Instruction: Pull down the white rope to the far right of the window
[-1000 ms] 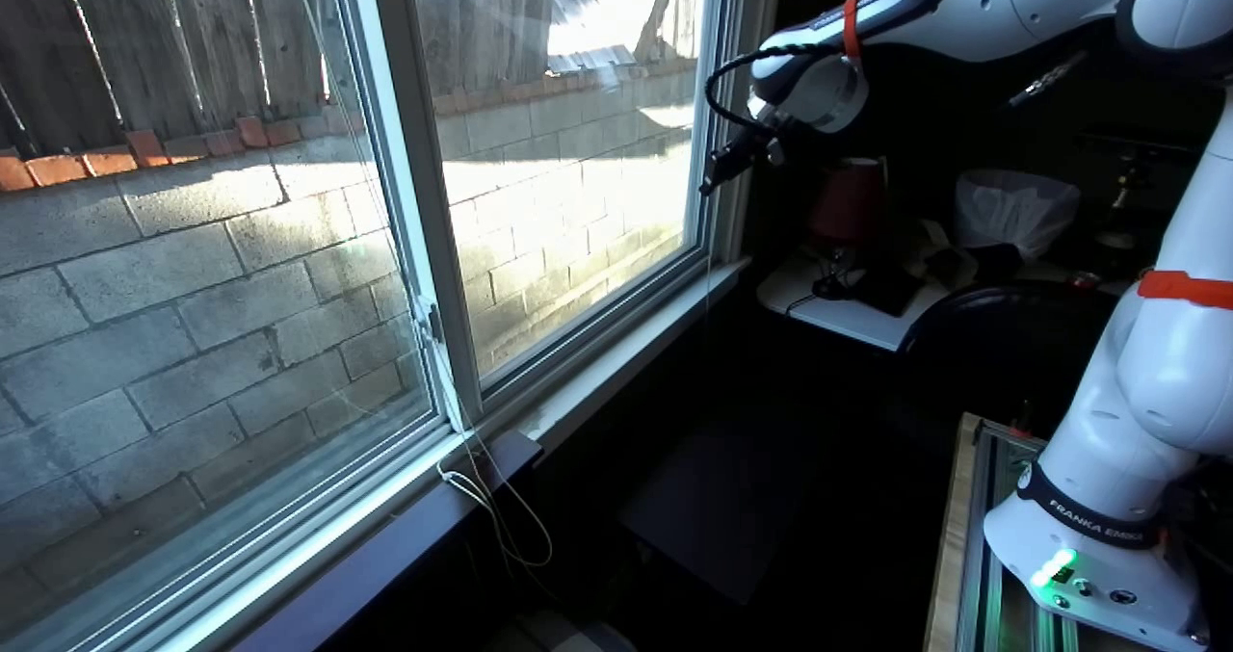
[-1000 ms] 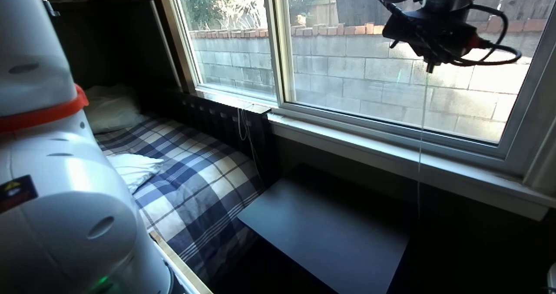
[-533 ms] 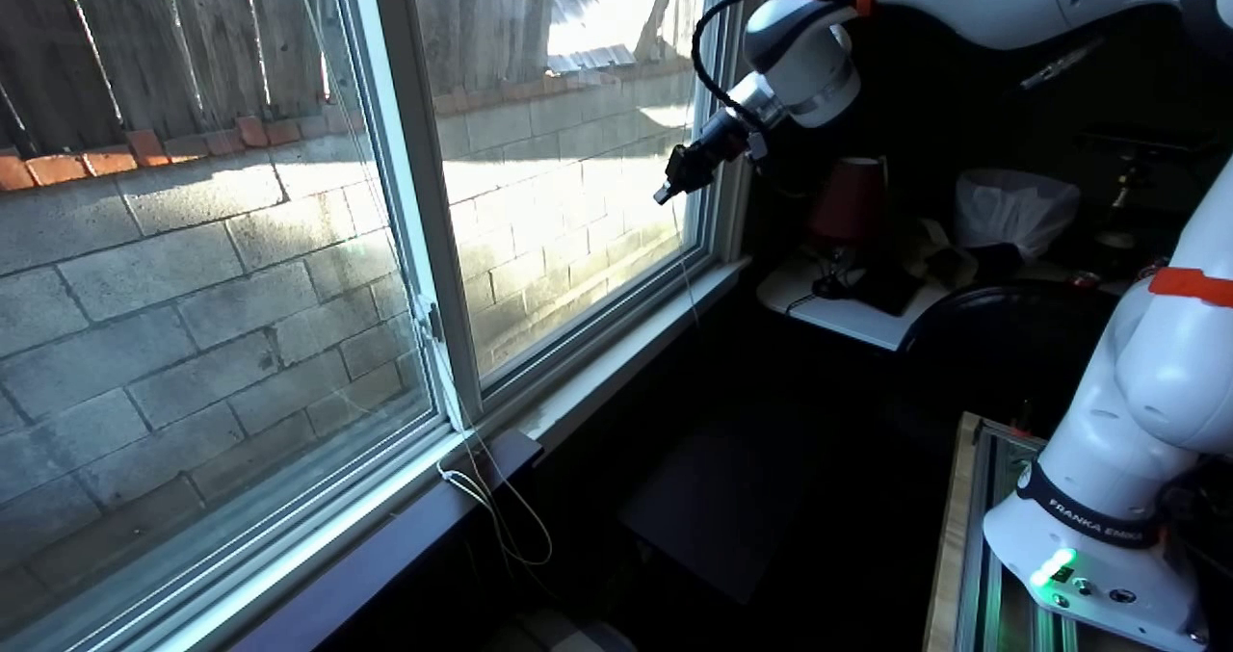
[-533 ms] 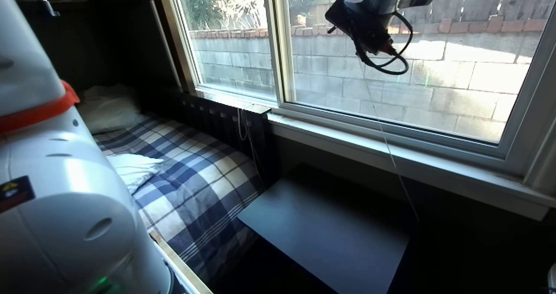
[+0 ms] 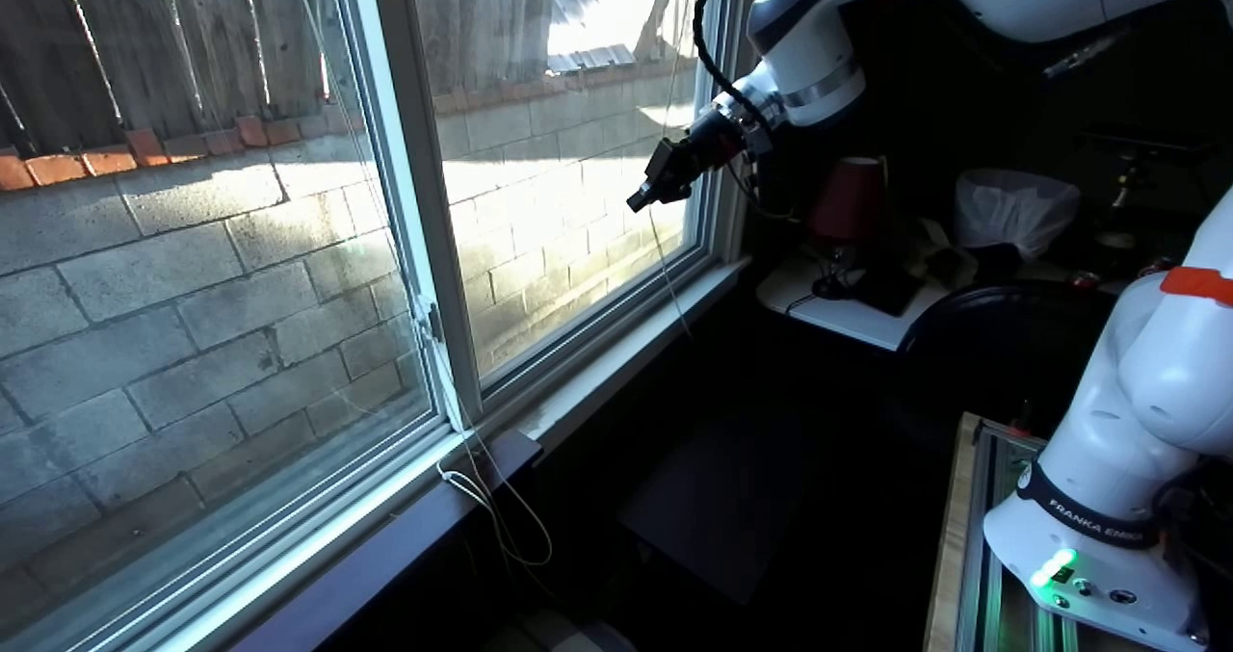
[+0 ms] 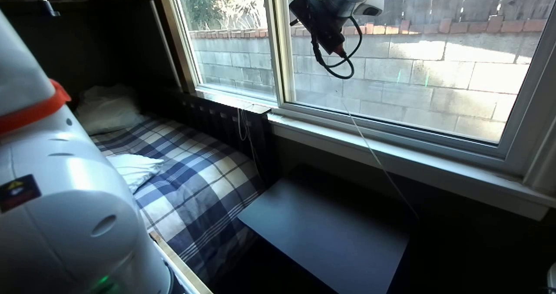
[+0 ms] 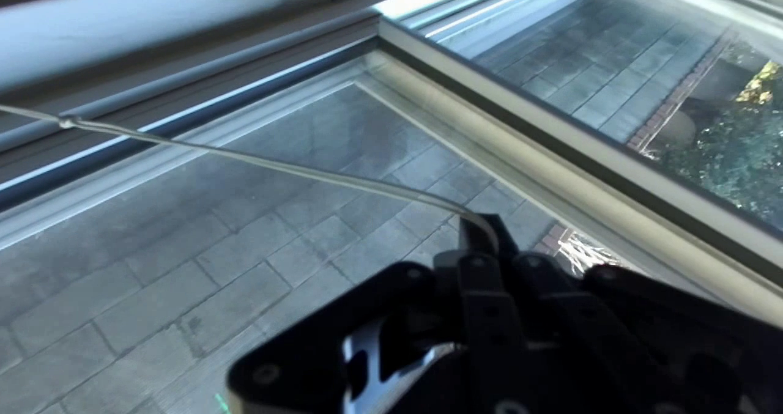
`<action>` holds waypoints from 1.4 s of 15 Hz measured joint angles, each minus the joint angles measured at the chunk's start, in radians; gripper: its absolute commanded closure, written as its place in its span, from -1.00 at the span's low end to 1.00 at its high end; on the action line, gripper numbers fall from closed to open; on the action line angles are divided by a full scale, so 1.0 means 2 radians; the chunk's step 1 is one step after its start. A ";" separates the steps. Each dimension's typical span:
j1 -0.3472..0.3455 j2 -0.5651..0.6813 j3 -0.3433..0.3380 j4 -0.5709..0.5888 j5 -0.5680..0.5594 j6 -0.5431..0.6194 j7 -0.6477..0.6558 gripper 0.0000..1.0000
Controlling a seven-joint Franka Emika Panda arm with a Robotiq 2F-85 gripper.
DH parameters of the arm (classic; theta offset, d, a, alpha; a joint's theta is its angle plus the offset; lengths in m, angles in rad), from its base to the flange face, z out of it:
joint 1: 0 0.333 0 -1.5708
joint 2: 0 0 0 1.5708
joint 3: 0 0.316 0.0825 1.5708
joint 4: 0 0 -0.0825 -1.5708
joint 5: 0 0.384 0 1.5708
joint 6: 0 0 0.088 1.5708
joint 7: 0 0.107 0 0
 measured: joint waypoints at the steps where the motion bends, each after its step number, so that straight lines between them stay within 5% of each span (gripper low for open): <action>1: 0.001 -0.004 0.002 -0.006 0.000 -0.013 0.000 0.99; 9: 0.009 -0.012 0.023 -0.030 0.006 -0.019 0.000 0.99; 21: -0.002 -0.064 -0.005 0.086 0.042 0.032 0.008 0.99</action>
